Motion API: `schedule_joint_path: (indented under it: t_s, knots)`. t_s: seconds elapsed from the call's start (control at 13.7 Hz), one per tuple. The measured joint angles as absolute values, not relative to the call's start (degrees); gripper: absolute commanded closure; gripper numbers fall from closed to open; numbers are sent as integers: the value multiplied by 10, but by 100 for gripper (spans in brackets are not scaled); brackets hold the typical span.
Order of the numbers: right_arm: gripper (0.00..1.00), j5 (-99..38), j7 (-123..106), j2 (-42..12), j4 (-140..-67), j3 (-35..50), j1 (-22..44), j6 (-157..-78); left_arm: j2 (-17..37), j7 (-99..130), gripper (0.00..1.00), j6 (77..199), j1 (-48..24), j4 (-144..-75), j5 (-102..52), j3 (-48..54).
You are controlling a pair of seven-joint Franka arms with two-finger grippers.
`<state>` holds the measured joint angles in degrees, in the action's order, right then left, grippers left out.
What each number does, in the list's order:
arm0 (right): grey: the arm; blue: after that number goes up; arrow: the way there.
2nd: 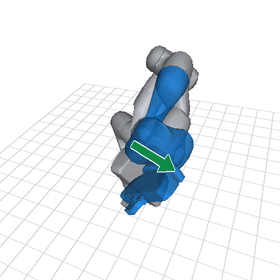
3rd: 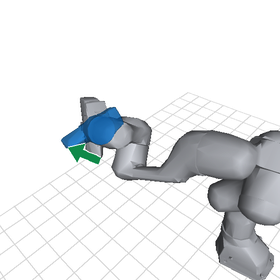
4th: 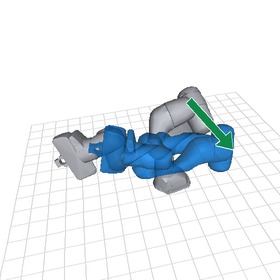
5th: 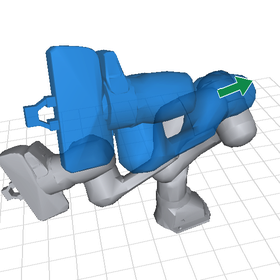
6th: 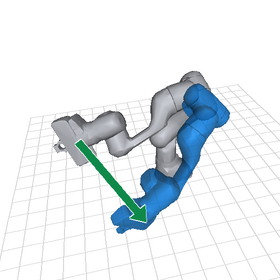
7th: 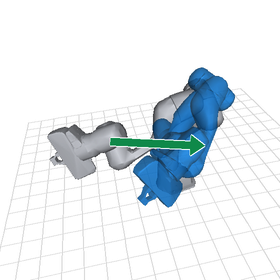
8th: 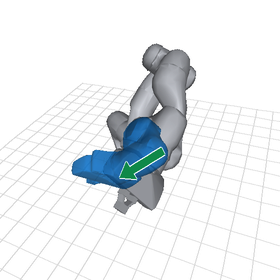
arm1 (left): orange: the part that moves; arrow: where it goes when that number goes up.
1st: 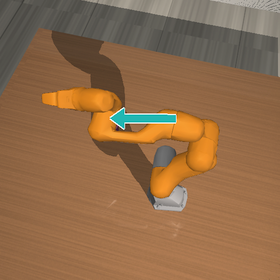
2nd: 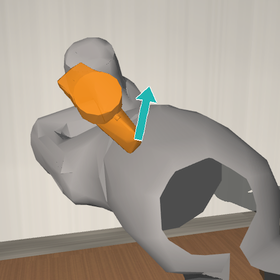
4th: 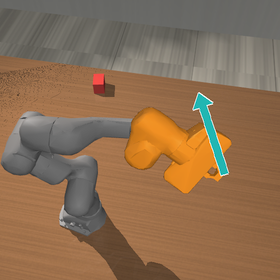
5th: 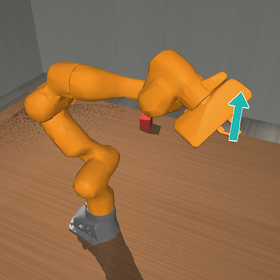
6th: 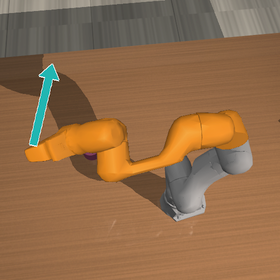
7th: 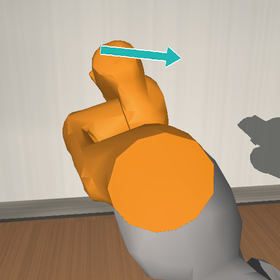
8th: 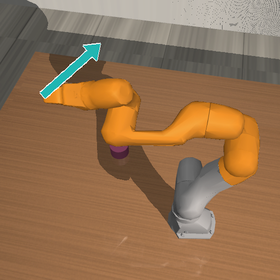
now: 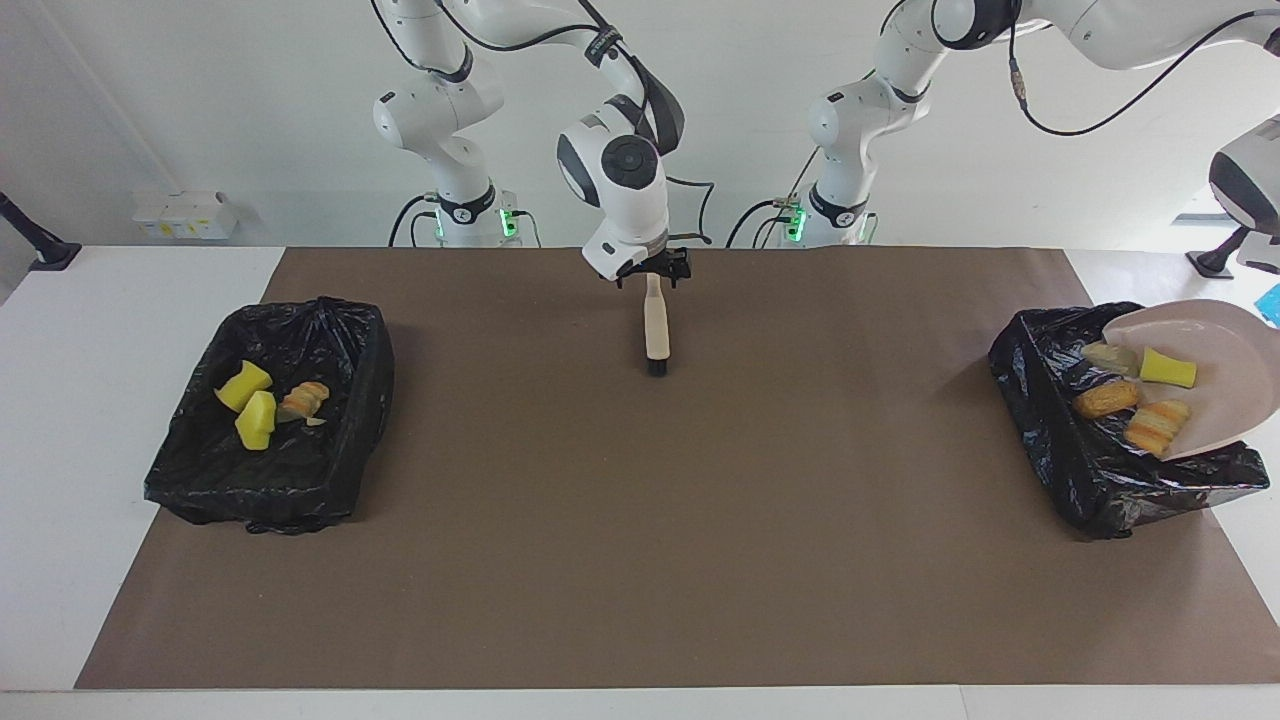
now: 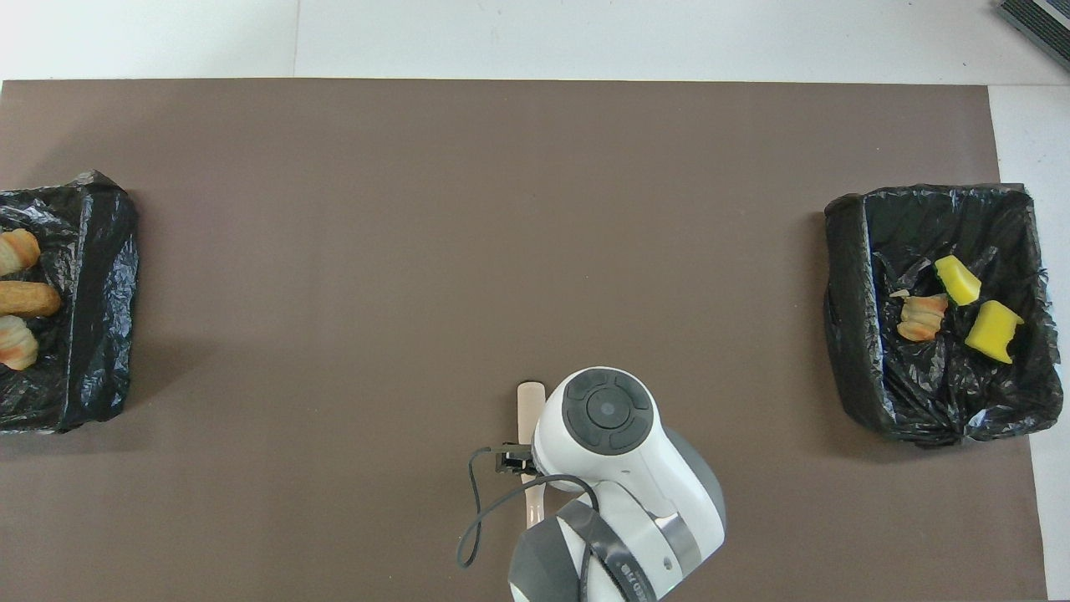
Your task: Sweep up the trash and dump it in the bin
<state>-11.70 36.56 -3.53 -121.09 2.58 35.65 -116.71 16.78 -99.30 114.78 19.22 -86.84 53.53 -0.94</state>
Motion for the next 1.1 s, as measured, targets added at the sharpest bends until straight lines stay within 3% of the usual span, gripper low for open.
schedule_joint_path:
  t_s: [0.59, 0.88, 1.1]
  knots:
    - [0, 23, 218, -26, -1084, 24, 143, -1038, 109, -926, 100, 1169, 168, -888, 743, -10]
    - [0, 23, 133, -7, -1018, 21, 51, -988, 74, -946, 100, 1168, 151, -890, 675, -5]
    - [0, 24, 130, 39, -995, 10, 32, -935, 73, -957, 100, 1120, 106, -892, 550, -3]
